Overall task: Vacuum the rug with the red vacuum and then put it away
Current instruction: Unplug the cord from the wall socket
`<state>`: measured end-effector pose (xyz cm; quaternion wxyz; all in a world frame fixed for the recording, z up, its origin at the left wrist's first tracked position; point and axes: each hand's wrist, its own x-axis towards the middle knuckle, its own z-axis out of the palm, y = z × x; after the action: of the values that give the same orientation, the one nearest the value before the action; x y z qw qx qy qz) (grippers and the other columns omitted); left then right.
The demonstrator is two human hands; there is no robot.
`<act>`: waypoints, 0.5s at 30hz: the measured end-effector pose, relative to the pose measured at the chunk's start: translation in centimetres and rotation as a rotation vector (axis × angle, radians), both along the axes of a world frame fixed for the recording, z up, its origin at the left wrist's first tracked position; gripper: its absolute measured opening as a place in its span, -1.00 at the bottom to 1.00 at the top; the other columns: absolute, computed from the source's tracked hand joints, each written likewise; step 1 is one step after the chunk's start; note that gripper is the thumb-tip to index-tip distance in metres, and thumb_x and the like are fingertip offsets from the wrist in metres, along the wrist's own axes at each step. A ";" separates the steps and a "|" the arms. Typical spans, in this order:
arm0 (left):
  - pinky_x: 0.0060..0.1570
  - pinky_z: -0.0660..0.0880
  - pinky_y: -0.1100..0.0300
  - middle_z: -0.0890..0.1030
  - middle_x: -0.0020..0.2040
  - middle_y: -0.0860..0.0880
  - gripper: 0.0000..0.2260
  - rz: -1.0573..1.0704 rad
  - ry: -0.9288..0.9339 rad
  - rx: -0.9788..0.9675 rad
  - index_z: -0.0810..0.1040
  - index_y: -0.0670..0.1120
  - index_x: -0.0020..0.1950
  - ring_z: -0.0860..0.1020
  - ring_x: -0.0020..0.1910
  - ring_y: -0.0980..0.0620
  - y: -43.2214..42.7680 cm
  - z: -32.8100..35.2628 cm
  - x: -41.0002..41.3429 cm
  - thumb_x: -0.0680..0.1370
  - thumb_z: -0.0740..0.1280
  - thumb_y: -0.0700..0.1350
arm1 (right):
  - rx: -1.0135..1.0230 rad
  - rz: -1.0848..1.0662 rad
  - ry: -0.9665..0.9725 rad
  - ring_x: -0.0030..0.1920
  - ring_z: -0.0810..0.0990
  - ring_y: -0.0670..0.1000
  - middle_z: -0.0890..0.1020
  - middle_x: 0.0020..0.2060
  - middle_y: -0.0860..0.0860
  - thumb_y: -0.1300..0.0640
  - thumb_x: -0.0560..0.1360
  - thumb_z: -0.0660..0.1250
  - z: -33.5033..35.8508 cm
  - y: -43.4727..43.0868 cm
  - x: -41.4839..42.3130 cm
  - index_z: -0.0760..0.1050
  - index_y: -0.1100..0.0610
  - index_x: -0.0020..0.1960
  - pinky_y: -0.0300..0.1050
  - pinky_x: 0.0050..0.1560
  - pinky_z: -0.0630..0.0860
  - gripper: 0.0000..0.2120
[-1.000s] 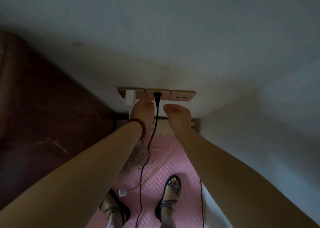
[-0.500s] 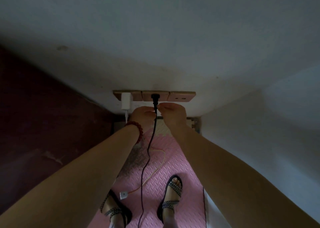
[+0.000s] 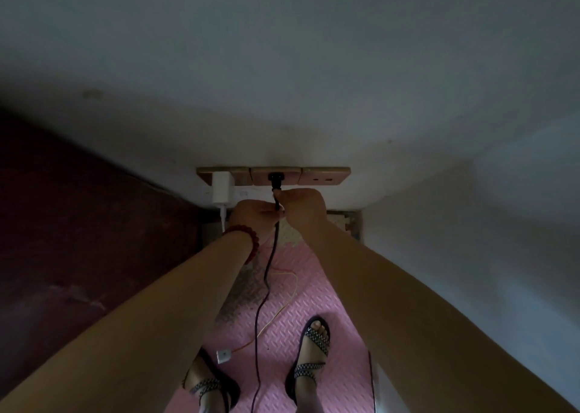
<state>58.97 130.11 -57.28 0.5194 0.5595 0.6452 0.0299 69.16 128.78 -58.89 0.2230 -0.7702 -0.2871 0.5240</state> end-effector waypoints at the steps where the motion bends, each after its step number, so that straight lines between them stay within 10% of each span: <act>1: 0.19 0.45 0.02 0.62 0.07 -0.28 -0.73 0.001 0.000 0.001 0.63 -0.37 0.00 0.55 0.11 -0.20 0.0 0.0 0.0 0.56 0.27 -0.17 | 0.001 -0.013 0.008 -0.37 0.42 -0.17 0.47 -0.41 -0.11 0.04 0.56 0.26 0.0 0.0 0.0 0.40 -0.02 -0.38 -0.22 -0.16 0.43 -0.68; 8: 0.15 0.48 0.07 0.65 0.03 -0.23 -0.76 0.061 -0.037 -0.040 0.65 -0.30 -0.04 0.57 0.07 -0.17 -0.2 -0.1 -0.3 0.55 0.29 -0.14 | 0.097 0.165 -0.114 -0.46 0.24 -0.16 0.31 -0.48 -0.06 0.11 0.62 0.18 -0.1 -0.2 -0.5 0.61 0.37 -0.08 -0.46 -0.41 0.26 -0.64; 15: 0.20 0.45 0.10 0.63 0.07 -0.24 -0.78 0.079 -0.077 -0.151 0.63 -0.28 -0.04 0.56 0.13 -0.17 -1.5 -1.1 -1.3 0.55 0.32 -0.13 | 0.090 0.125 -0.117 -0.49 0.26 -0.14 0.32 -0.52 0.01 0.18 0.58 0.26 0.0 -2.1 -0.7 0.27 0.06 -0.53 -0.40 -0.43 0.25 -0.49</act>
<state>57.72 128.62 -58.38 0.5829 0.4911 0.6469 0.0231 68.43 126.68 -58.91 0.2070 -0.7692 -0.3706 0.4777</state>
